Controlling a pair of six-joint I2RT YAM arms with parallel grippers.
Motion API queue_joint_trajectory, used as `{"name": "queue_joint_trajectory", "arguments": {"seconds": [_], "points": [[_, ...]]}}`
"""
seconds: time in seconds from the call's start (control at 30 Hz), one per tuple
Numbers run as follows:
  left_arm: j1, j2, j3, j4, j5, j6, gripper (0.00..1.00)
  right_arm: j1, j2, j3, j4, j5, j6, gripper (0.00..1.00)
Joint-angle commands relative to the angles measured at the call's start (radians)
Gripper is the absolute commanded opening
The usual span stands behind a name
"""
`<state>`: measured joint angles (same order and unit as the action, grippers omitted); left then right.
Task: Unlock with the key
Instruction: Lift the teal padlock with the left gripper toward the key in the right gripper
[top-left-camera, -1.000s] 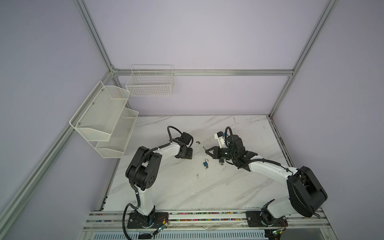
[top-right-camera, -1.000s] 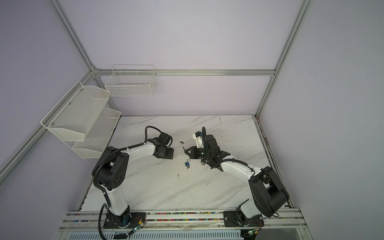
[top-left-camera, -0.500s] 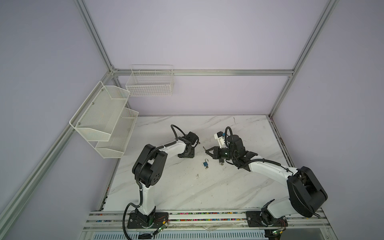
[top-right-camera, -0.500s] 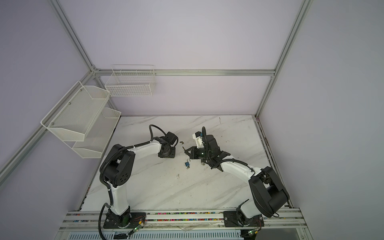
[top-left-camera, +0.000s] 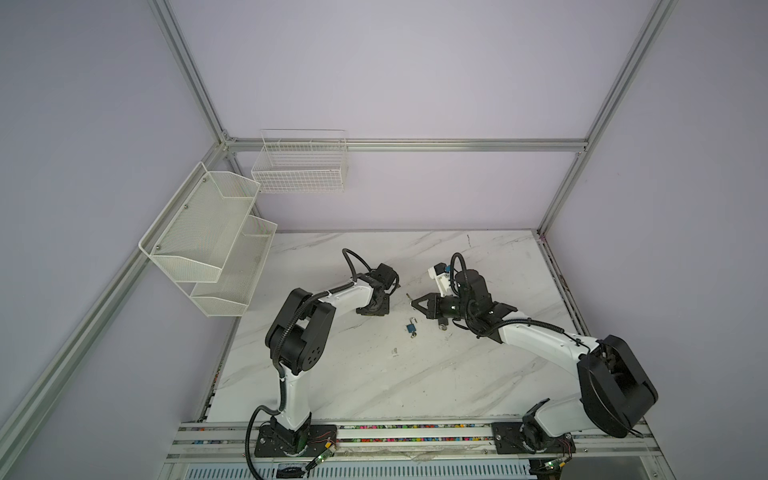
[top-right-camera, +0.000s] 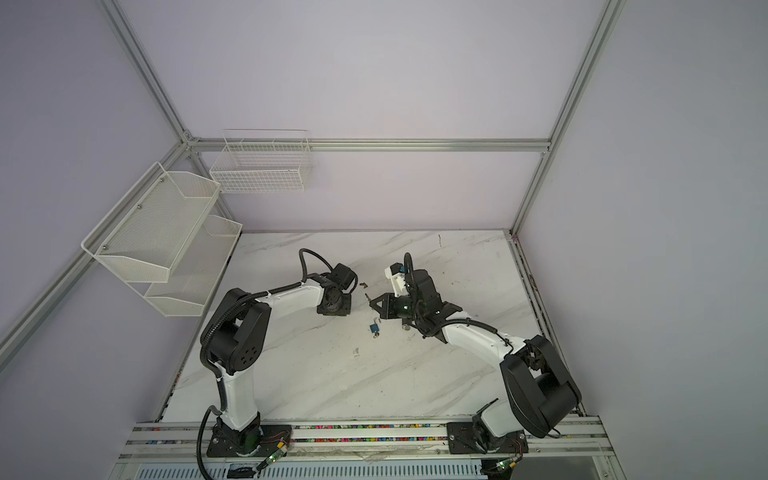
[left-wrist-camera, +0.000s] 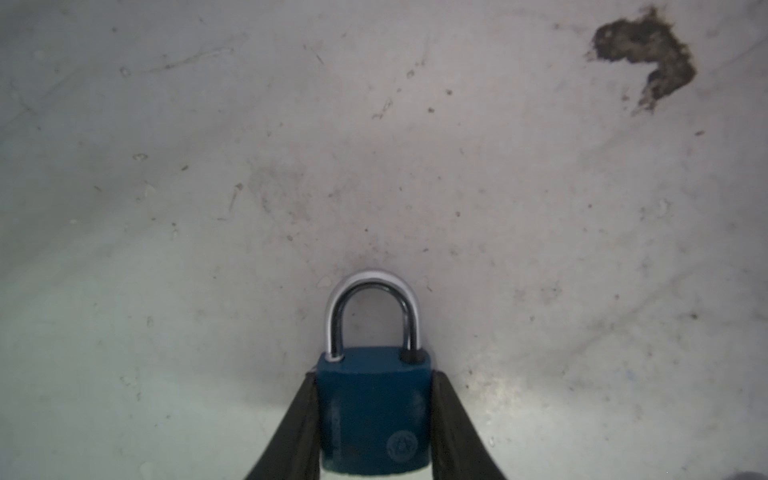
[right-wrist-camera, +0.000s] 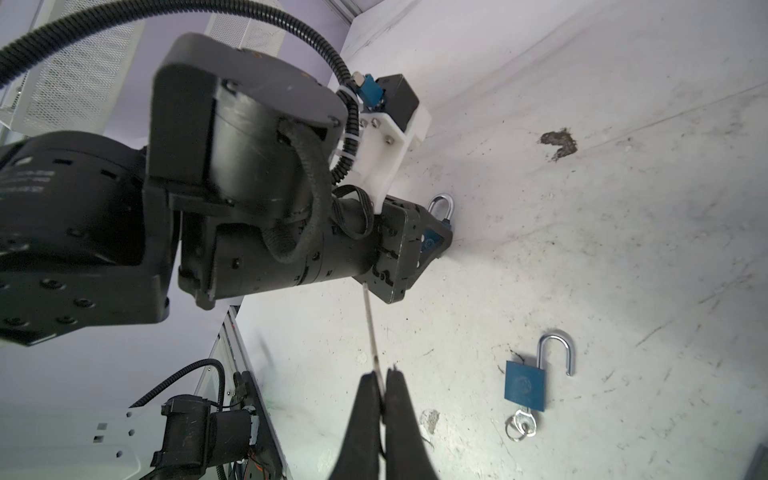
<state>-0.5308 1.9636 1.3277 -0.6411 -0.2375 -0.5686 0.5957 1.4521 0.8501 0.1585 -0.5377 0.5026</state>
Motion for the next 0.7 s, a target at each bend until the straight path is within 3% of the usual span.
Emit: {"name": "queue_joint_trajectory", "arguments": {"seconds": [0.0,0.23,0.4,0.67], "points": [[-0.001,-0.033,0.050,-0.053,0.018,-0.055,0.23,0.003,-0.019,0.055,-0.106,0.030,-0.056,0.00],[-0.001,-0.179,0.000,-0.004,0.065,-0.255,0.14,0.013,-0.059,0.069,-0.196,0.107,-0.053,0.00],[-0.004,-0.317,-0.076,0.044,0.067,-0.417,0.07,0.086,-0.057,0.065,-0.230,0.209,-0.009,0.00],[-0.033,-0.489,-0.148,0.052,0.029,-0.573,0.02,0.259,-0.042,0.021,-0.047,0.323,0.161,0.00]]}}
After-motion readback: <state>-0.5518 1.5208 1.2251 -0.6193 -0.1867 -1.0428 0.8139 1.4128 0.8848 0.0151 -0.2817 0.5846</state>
